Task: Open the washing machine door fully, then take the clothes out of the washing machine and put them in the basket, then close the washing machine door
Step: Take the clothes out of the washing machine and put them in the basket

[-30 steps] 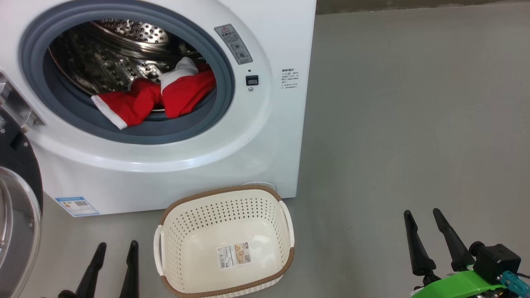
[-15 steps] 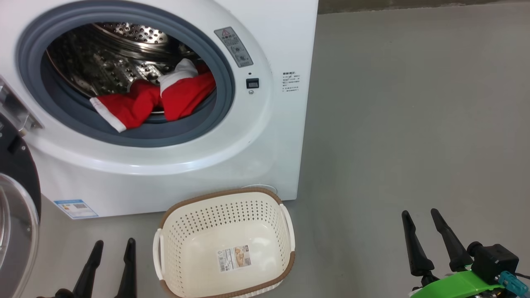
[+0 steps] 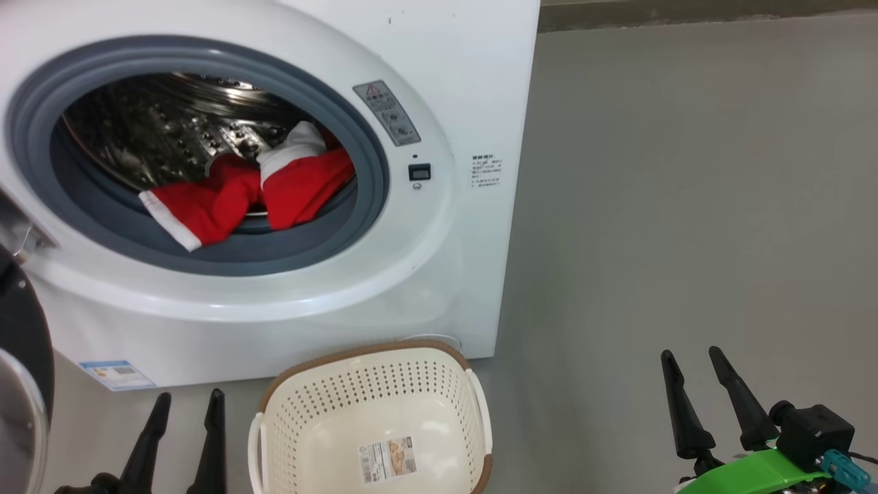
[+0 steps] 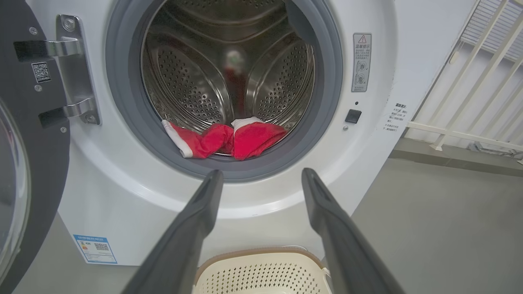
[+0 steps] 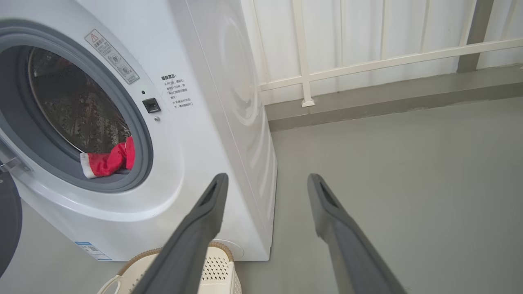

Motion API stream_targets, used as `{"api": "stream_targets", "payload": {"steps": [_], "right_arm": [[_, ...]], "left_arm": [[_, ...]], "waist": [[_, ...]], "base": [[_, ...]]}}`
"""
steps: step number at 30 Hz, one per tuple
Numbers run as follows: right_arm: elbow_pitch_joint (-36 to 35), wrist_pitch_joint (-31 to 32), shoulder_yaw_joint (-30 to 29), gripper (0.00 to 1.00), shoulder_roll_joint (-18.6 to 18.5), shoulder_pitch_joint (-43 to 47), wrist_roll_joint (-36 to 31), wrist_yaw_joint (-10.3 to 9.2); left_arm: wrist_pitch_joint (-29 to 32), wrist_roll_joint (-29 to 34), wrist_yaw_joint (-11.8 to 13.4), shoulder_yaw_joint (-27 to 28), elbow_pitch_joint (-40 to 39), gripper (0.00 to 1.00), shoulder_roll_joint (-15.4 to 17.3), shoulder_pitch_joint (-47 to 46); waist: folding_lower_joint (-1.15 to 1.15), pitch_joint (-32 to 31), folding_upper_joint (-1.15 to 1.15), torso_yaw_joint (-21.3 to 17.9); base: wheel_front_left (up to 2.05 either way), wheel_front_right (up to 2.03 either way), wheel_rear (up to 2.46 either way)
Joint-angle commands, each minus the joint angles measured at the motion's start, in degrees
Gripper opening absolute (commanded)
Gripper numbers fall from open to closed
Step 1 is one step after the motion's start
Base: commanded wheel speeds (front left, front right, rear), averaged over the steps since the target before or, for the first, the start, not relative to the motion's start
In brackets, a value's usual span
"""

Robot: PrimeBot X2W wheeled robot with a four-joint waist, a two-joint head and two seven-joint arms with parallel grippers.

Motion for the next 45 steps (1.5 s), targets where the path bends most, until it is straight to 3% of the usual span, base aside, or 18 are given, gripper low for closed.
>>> {"api": "stream_targets", "payload": {"steps": [1,23,29,35,45], "right_arm": [[-1.29,-0.52,1.6,1.0,-0.47,-1.37,-0.13,0.29],[-1.12,-0.52,2.29,1.0,-0.47,-1.85,-0.21,0.29],[-1.39,-0.52,2.67,1.0,-0.47,-3.63,-0.18,0.29],[-1.89,-0.52,3.02,1.0,-0.47,-6.42,0.19,0.29],[-2.84,-0.52,4.7,1.0,-0.47,-10.6,1.15,0.29]], "left_arm": [[-0.28,-0.49,0.09,1.78,-0.81,1.0,0.8,-2.28],[-0.28,-0.39,0.09,-1.15,2.33,1.0,1.76,-4.49],[-0.28,-0.59,0.09,-2.01,6.2,1.0,2.6,-11.29],[-0.28,-1.86,0.09,-3.42,14.9,1.0,4.68,-21.45],[-0.28,-5.27,0.09,-5.9,26.86,1.0,9.72,-35.72]], "waist": [[0.0,-0.01,0.0,-0.06],[0.0,1.67,0.0,-0.2],[0.0,5.32,0.0,-0.81],[0.0,10.63,0.0,-2.42],[0.0,17.63,0.0,-6.5]], "base": [[0.93,-0.95,0.02],[0.15,-0.15,0.0],[0.0,0.0,0.0],[0.0,0.0,0.0],[0.0,0.0,0.0]]}}
